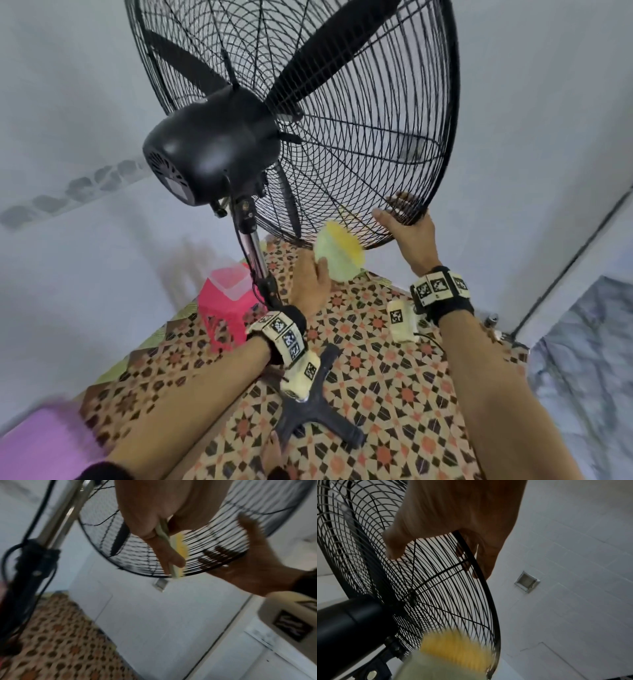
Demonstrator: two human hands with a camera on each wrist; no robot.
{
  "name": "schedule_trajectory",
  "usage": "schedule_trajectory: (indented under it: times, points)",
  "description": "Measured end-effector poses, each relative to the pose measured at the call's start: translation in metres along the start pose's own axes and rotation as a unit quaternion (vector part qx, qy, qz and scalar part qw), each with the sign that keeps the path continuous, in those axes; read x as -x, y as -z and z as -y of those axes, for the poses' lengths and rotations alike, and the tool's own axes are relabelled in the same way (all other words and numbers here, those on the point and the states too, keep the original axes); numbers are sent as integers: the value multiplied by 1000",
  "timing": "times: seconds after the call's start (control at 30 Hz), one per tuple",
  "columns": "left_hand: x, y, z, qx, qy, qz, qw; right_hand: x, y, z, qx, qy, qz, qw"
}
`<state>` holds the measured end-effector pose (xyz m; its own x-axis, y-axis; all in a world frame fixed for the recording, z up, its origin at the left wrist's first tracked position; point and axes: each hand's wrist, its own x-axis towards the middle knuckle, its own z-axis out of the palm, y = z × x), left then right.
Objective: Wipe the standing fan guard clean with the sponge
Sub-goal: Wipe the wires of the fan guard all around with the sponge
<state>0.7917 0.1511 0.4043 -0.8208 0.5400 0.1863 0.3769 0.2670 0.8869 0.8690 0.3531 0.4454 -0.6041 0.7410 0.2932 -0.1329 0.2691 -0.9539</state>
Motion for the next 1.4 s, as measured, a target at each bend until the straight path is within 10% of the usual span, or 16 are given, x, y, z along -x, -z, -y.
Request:
schedule_trajectory:
  times: [0.63,0.9,1.27,1.4]
  points:
    - [6,-3,5,9,-123,19,992,7,-5,-2,4,0,-21,1000]
    - [-15,7,47,-39,45,67,996,11,-4,2,15,0,-20,1000]
    - [26,-54,-1,98,-81,62,990,5,13,5,49,-26,32,998]
    - [8,-64,38,33,61,19,997,3,21,7,42,-35,67,996]
